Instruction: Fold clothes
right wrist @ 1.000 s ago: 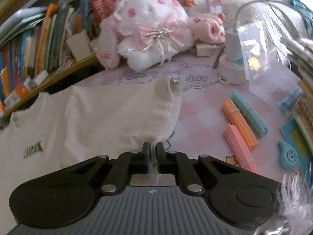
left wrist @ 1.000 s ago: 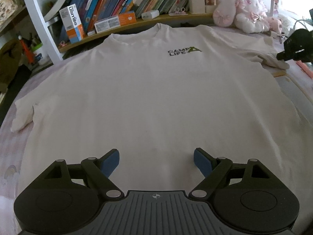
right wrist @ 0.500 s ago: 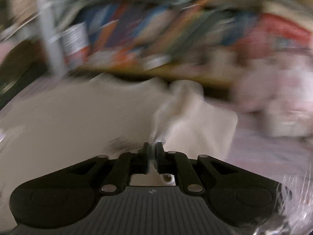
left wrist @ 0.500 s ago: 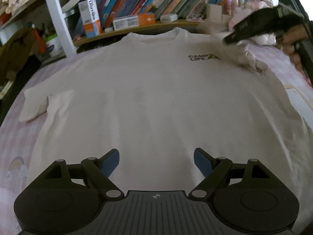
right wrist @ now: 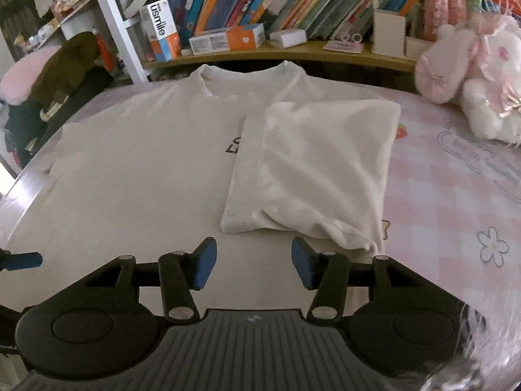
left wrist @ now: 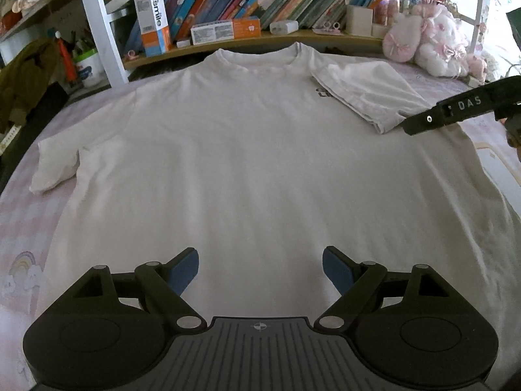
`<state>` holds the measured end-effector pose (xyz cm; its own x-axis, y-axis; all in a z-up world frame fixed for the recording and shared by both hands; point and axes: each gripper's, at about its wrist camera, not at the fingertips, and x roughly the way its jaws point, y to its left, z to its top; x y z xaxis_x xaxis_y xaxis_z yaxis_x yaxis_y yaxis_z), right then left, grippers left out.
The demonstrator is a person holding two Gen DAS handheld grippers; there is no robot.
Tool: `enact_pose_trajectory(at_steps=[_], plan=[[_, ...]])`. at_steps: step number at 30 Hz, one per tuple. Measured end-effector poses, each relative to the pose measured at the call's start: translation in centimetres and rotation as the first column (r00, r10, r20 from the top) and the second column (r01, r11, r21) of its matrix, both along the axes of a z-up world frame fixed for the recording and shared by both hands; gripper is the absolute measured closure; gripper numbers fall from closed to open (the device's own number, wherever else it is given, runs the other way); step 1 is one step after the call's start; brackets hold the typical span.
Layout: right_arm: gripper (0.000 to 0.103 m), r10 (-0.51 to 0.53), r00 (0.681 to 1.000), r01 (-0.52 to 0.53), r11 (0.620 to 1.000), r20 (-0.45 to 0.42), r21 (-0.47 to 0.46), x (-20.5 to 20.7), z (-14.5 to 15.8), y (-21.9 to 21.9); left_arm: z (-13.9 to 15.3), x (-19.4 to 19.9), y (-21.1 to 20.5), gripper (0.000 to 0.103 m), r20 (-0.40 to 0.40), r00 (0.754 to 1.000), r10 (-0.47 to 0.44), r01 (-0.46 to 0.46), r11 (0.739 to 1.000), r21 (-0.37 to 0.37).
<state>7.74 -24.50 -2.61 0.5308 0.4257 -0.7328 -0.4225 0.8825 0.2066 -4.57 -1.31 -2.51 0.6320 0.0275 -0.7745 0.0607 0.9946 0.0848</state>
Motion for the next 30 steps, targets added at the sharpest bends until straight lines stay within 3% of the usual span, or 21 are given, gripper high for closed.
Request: enact_pose_trajectory(at_steps=[2, 7, 10, 14, 20, 22, 26, 30], plan=[[0.054, 0.011, 0.999, -0.010, 1.000, 0.041, -0.015, 0.0, 0.2, 0.2, 0.1, -0.1, 0.1, 0.017, 0.005, 1.000, 0.005, -0.005, 1.000, -0.001], [0.056, 0.136, 0.982, -0.112, 0.978, 0.131, -0.177, 0.7, 0.1, 3.5, 0.1, -0.5, 0.6, 0.017, 0.009, 1.000, 0.025, -0.025, 1.000, -0.005], [0.057, 0.160, 0.980, -0.131, 0.964, 0.114, -0.230, 0.9, -0.3, 4.6, 0.1, -0.7, 1.1, 0.017, 0.008, 0.999, 0.042, -0.042, 0.999, -0.013], [0.055, 0.114, 0.993, -0.114, 0.972, -0.010, -0.206, 1.9, -0.6, 4.6, 0.1, -1.0, 1.6, 0.017, 0.013, 0.999, 0.050, -0.050, 0.999, -0.014], [0.056, 0.113, 0.982, -0.083, 0.978, 0.154, -0.191, 5.9, 1.2, 7.6, 0.1, -1.3, 2.6, 0.017, 0.007, 0.998, 0.065, -0.064, 0.998, -0.006], [0.062, 0.090, 0.979, -0.055, 0.980, 0.184, -0.190, 8.3, 0.7, 9.1, 0.1, -1.5, 2.8, 0.017, 0.003, 0.998, 0.064, -0.064, 0.998, 0.005], [0.065, 0.030, 0.980, 0.010, 0.979, 0.197, -0.202, 11.9, -0.6, 10.7, 0.0, -2.1, 3.2, 0.017, -0.009, 0.998, 0.057, -0.057, 0.998, 0.031], [0.078, -0.013, 0.987, 0.048, 0.974, 0.159, -0.221, 13.7, -1.9, 11.0, -0.1, -2.2, 4.0, 0.017, -0.019, 0.998, 0.063, -0.063, 0.998, 0.030]])
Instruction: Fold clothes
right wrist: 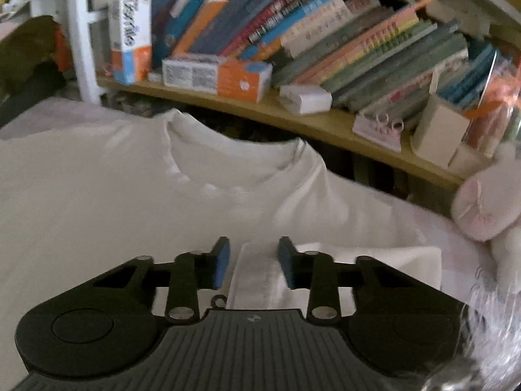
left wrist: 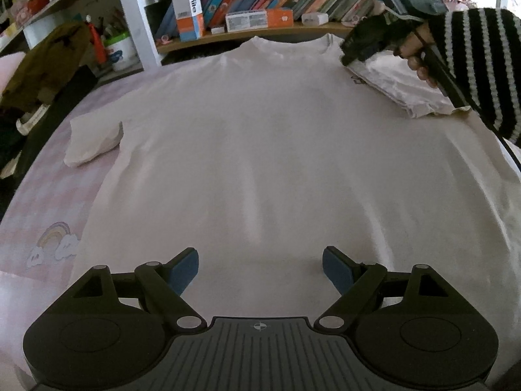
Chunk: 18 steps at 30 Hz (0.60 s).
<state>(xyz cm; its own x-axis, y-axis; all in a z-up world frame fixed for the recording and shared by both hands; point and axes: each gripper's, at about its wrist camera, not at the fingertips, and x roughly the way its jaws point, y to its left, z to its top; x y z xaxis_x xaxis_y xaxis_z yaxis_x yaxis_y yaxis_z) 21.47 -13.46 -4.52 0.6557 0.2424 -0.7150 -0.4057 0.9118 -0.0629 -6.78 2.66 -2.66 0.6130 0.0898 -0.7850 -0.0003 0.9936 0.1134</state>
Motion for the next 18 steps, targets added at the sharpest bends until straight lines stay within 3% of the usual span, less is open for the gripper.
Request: enact_pose_trajectory(at_steps=[2, 4, 8, 9, 12, 18], plan=[[0.084, -0.019, 0.999, 0.020, 1.000, -0.040, 0.013, 0.3, -0.5, -0.4, 0.0, 0.1, 0.3, 0.017, -0.001, 1.000, 0.007, -0.007, 1.000, -0.006], [0.099, -0.034, 0.998, 0.036, 0.998, -0.047, 0.057, 0.4, -0.2, -1.3, -0.1, 0.3, 0.6, 0.017, -0.001, 1.000, 0.010, -0.010, 1.000, -0.012], [0.098, -0.088, 0.996, 0.086, 0.950, -0.004, 0.299, -0.3, 1.4, -4.1, -0.2, 0.6, 0.7, 0.017, 0.000, 1.000, -0.002, 0.002, 1.000, -0.015], [0.094, -0.096, 0.995, 0.095, 0.942, -0.011, 0.321, -0.3, 1.3, -4.3, -0.2, 0.7, 0.6, 0.017, -0.002, 1.000, -0.007, 0.007, 1.000, -0.015], [0.068, -0.082, 0.995, 0.093, 0.970, -0.058, 0.223, 0.4, 0.0, -3.4, -0.1, 0.9, 0.3, 0.017, -0.003, 1.000, -0.028, 0.028, 1.000, -0.005], [0.060, -0.090, 0.993, 0.110, 0.951, -0.081, 0.289, -1.8, 1.1, -5.1, 0.5, 1.1, -0.3, 0.017, 0.028, 0.999, -0.033, 0.033, 0.999, 0.010]])
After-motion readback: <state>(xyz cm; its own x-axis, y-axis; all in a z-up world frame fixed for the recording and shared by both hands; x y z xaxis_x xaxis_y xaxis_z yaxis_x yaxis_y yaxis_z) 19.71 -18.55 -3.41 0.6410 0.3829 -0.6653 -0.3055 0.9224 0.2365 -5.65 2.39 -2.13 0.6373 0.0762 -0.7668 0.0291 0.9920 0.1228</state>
